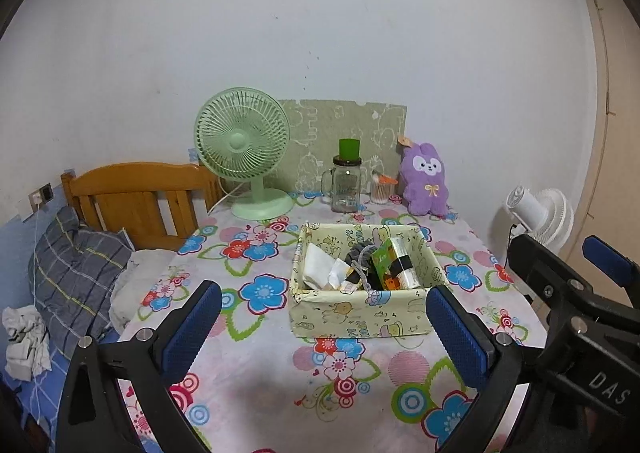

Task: Organize soft objects

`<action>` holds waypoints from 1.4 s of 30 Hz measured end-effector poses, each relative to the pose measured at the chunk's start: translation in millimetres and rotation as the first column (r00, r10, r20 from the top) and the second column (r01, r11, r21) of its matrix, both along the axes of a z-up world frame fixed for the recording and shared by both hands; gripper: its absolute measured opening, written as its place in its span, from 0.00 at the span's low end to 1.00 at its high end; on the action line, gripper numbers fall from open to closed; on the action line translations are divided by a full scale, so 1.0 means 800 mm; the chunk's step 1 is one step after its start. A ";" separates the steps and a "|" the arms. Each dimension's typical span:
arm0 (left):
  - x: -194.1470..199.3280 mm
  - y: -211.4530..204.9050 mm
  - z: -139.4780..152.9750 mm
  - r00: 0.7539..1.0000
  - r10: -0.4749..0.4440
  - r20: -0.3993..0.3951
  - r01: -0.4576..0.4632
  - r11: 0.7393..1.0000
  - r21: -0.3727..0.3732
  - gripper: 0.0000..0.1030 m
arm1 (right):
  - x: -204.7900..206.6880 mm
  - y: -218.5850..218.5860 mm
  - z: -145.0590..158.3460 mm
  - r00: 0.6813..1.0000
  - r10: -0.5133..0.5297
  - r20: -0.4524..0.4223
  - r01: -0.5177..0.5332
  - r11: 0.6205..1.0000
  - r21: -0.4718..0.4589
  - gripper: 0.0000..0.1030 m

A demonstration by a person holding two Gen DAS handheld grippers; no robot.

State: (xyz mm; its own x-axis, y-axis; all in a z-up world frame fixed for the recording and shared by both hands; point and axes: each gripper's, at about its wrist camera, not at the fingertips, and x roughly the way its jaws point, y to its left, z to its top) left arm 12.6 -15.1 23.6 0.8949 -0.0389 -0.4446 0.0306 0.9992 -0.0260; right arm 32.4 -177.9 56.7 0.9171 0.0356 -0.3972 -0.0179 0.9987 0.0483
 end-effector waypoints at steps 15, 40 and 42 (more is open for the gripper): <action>-0.041 0.017 0.015 0.998 0.001 0.056 -0.001 1.000 0.001 1.00 | -0.043 -0.020 0.010 0.998 -0.062 0.020 0.062 0.998 0.018 1.00; -0.047 0.022 0.010 0.999 -0.003 0.047 0.003 1.000 0.015 1.00 | -0.050 -0.016 0.005 0.998 -0.064 0.006 0.064 0.998 0.029 1.00; -0.047 0.021 0.011 0.999 -0.002 0.047 0.001 1.000 0.014 1.00 | -0.050 -0.016 0.005 0.998 -0.061 0.005 0.060 0.998 0.030 1.00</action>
State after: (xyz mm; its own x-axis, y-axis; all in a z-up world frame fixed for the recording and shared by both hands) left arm -24.9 2.1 32.2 0.9148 -0.0344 -0.4024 0.0330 0.9994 -0.0103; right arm -7.3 -190.9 61.1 0.9201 -0.0081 -0.3915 0.0422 0.9960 0.0785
